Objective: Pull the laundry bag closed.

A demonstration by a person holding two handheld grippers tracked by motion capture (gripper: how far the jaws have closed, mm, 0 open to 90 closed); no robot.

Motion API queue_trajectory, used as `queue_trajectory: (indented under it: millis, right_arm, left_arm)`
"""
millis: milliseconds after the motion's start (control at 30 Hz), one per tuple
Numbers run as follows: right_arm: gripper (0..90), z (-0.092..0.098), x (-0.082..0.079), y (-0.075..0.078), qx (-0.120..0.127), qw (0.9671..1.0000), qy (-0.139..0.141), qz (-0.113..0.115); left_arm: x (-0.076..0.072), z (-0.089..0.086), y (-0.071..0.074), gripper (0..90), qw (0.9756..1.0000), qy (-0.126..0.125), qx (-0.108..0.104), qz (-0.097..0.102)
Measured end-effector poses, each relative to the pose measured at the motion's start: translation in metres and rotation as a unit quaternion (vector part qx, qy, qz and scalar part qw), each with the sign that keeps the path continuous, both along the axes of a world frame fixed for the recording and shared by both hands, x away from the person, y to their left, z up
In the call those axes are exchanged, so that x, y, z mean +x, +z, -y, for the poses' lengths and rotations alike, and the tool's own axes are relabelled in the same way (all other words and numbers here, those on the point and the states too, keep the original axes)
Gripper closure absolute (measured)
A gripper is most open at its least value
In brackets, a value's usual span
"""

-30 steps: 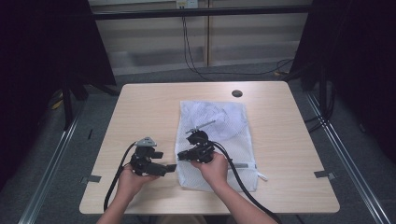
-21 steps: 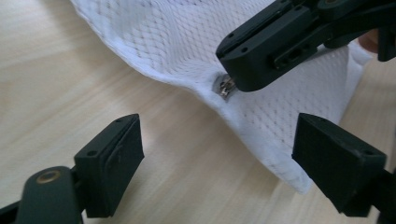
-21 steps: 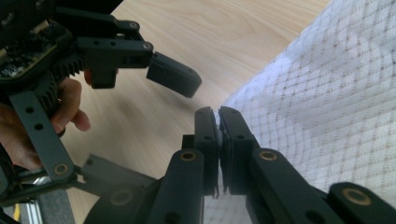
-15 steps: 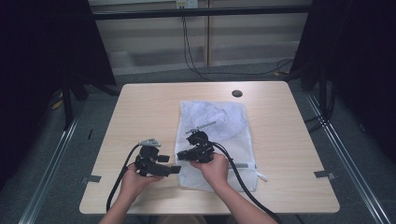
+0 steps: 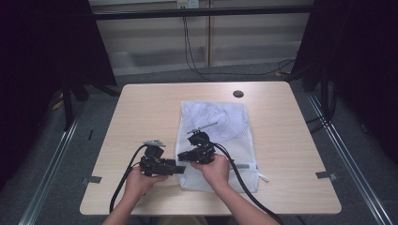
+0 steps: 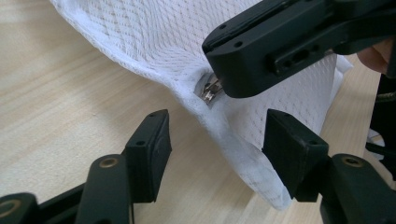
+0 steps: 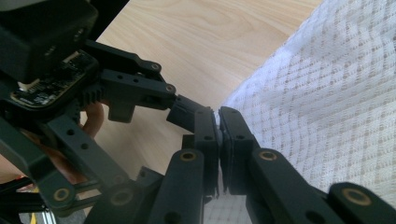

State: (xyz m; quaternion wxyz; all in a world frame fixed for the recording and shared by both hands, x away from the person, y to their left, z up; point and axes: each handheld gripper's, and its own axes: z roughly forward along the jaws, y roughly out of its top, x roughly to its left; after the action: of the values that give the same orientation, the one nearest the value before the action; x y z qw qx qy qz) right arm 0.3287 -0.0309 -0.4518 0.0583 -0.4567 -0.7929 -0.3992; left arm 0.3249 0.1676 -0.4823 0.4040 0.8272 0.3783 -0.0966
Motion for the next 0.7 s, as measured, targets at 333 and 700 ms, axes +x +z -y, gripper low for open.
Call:
queue_trajectory:
  millis: [333, 700]
  right_arm:
    - [86.6, 0.0003, -0.0005, 0.0006, 0.005, 1.0, -0.002, -0.007]
    - [86.6, 0.0005, -0.0009, 0.0019, 0.004, 0.9999, -0.006, -0.009]
  left_arm:
    - [0.0026, 0.0025, 0.0008, 56.0, 0.9996, 0.02, -0.009, -0.015]
    - [0.0038, 0.0081, -0.0024, 62.6, 0.9988, 0.019, -0.025, -0.038]
